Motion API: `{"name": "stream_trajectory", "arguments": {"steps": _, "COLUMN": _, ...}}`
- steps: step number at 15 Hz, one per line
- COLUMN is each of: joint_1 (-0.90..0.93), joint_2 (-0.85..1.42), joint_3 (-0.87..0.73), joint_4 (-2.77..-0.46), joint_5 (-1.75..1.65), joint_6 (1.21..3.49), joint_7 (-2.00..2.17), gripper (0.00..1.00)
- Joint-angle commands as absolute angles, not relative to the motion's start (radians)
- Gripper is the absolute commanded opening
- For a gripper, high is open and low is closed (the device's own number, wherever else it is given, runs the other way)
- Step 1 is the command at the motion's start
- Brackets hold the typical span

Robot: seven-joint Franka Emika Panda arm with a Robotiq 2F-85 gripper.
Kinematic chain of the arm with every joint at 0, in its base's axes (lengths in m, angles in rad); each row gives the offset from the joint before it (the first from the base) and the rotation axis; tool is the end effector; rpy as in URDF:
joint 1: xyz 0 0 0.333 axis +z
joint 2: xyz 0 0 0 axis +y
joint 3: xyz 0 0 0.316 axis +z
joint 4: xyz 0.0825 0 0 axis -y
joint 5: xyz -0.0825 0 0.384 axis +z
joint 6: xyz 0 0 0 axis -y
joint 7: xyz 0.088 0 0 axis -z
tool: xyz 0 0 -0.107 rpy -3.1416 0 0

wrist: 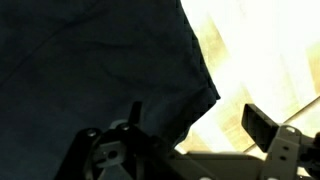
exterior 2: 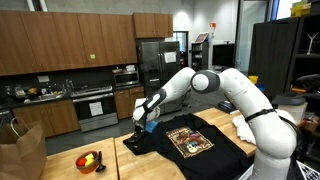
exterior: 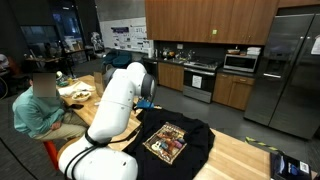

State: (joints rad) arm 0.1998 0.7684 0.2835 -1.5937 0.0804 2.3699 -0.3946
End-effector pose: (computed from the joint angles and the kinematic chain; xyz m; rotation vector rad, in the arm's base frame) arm 0.6315 0.3017 0.1984 -2.6928 -1.0462 -0.0305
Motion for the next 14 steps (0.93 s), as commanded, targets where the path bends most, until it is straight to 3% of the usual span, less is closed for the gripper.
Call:
{"name": "stream_trajectory", "arguments": {"steps": 1, "joint_1": 0.212, "joint_2": 0.767, "joint_3": 0.284, "joint_4": -1.584, "joint_5": 0.055, "joint_6": 2.329, "joint_7": -0.368, "gripper": 1.00}}
{"name": "stream_trajectory", "arguments": {"steps": 14, "joint_1": 0.215, "joint_2": 0.775, "joint_3": 0.296, "joint_4": -1.589, "joint_5": 0.050, "joint_6": 2.345, "joint_7": -0.388, "gripper": 1.00}}
